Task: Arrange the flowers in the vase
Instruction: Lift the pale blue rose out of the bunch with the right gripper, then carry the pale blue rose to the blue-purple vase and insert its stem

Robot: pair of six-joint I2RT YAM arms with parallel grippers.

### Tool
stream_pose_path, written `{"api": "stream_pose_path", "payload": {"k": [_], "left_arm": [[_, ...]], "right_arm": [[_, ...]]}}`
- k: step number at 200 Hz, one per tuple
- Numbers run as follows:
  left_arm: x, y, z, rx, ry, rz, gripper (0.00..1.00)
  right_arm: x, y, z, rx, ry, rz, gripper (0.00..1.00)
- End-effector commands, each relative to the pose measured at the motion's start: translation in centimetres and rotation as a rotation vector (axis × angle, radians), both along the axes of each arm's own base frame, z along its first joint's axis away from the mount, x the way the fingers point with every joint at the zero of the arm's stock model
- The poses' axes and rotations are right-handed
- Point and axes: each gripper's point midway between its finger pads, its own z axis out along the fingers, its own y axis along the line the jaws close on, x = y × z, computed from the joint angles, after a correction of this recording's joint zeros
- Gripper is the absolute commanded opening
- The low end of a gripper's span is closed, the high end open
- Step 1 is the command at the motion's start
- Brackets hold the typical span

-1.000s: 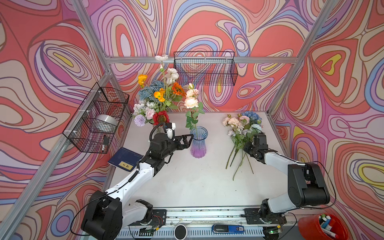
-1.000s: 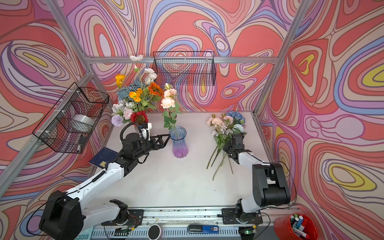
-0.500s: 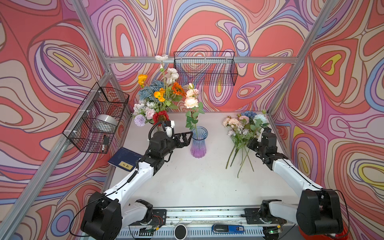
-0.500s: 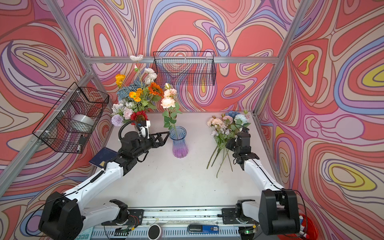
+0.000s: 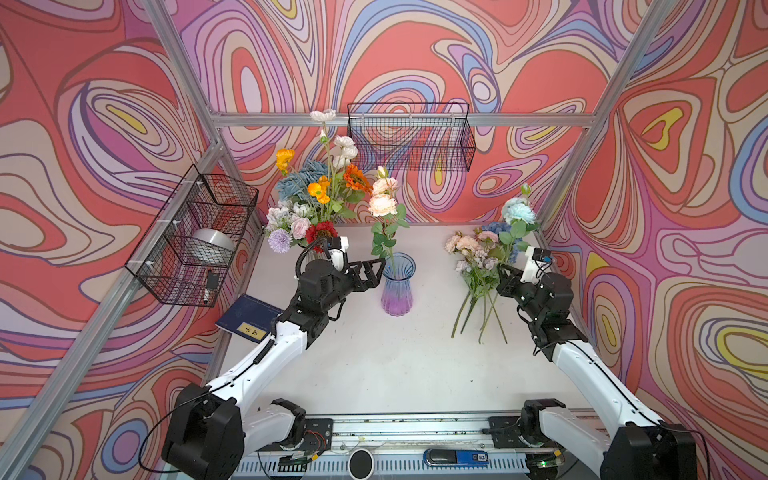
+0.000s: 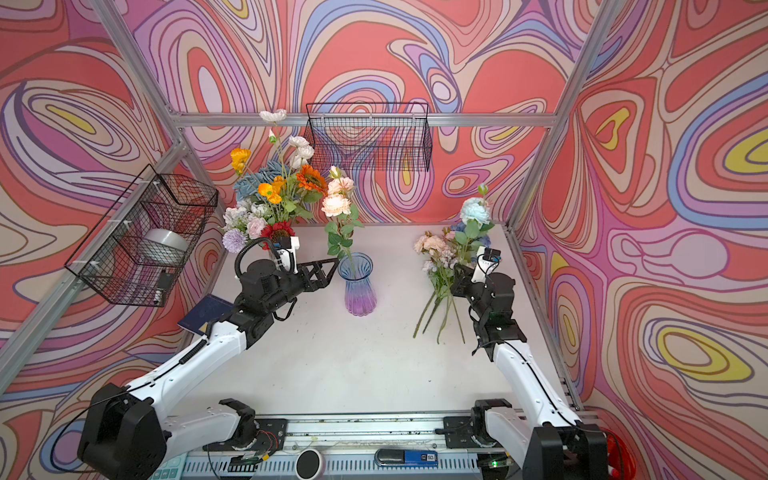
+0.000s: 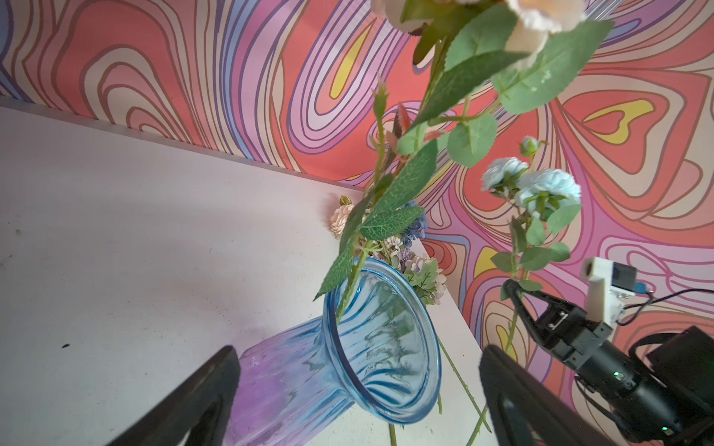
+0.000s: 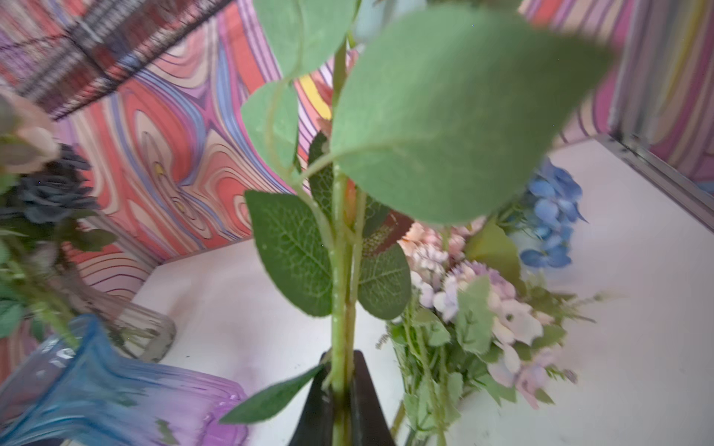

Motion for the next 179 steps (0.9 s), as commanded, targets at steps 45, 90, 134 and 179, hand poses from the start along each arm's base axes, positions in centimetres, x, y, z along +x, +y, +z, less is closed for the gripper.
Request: {"api": "stream_pose_path", "payload": {"k": [45, 90, 134, 179], "left_arm": [[0.8, -0.2, 2.2, 0.006, -0.071, 0.008, 1.0], [0.4, 0.9, 1.7, 0.014, -0.059, 0.045, 1.0], [-0.3, 3.1, -0.4, 0.02, -0.005, 0.114, 1.0], [-1.7, 5.3, -2.7, 0.008, 0.047, 0.174, 1.0]], "right_arm": [[-3.5, 6.1, 17.7, 0.026, -0.501, 0.282, 0.0], [-5.1, 12.4, 23.9, 0.013, -0.735, 0.432, 0.0], [-4.9, 18.1, 27.4, 0.045, -0.876, 0.592, 0.0], [-4.0, 23.6, 27.1, 0.069, -0.912, 0.691, 0.0]]}}
